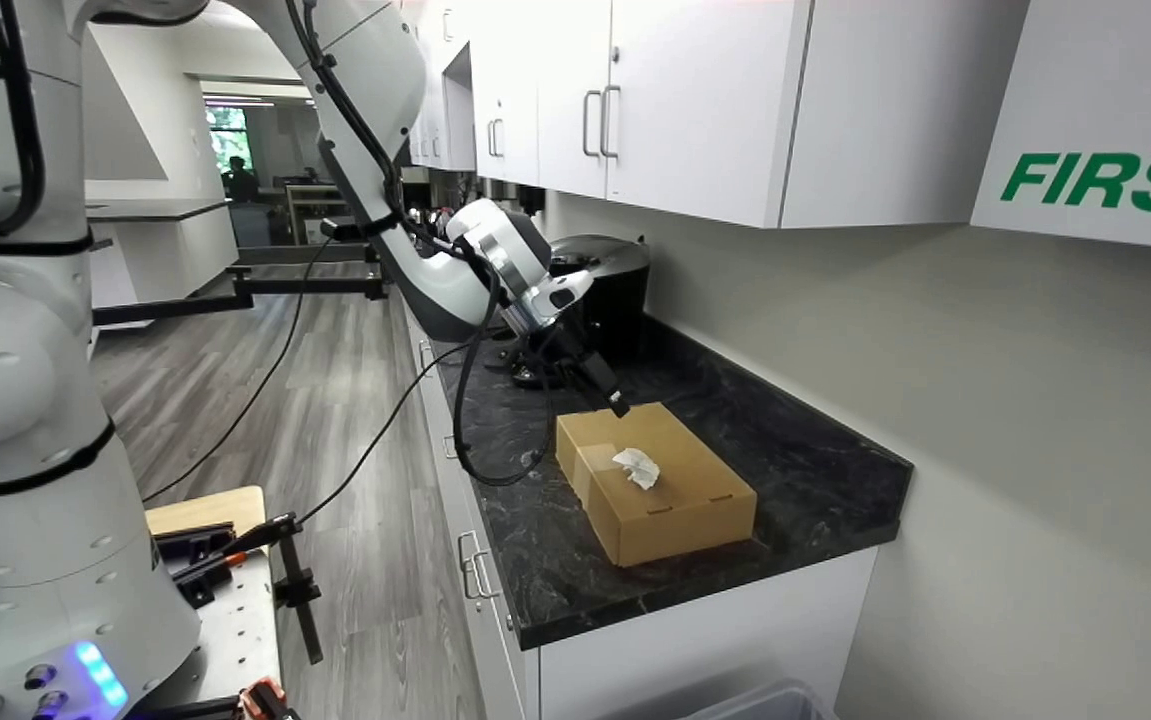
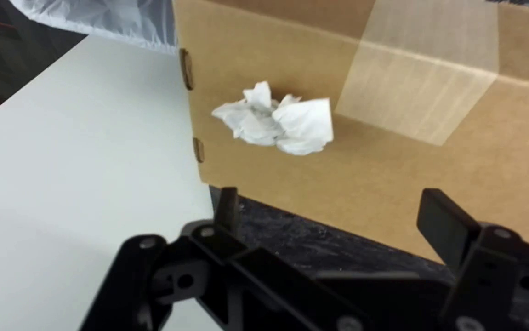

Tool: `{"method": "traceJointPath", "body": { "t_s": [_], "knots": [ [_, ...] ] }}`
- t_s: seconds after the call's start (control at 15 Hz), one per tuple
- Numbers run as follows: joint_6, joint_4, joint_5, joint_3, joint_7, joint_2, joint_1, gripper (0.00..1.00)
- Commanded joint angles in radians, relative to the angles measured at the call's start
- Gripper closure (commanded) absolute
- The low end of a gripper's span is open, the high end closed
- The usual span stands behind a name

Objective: Put the blue can in the bin, place the white paper from the top of the box in the bin

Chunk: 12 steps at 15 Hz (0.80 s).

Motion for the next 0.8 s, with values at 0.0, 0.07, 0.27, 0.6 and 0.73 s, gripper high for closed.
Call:
{"method": "traceJointPath", "body": {
  "t_s": [0.0,0.07,0.27,0.6,0.73],
  "knots": [
    [-0.011,-0.065,-0.116,-0.031,0.095,-0.113,-0.004,0.0],
    [-0.008,-0.079,-0.123,-0.038,0.098,-0.134,-0.009,0.0],
    [-0.004,-0.126,-0.085,-0.057,0.073,-0.19,-0.023,0.0],
    [0.025,-0.187,0.004,-0.09,0.02,-0.245,-0.046,0.0],
    [0.048,-0.201,0.053,-0.097,0.0,-0.251,-0.051,0.0]
  ]
}}
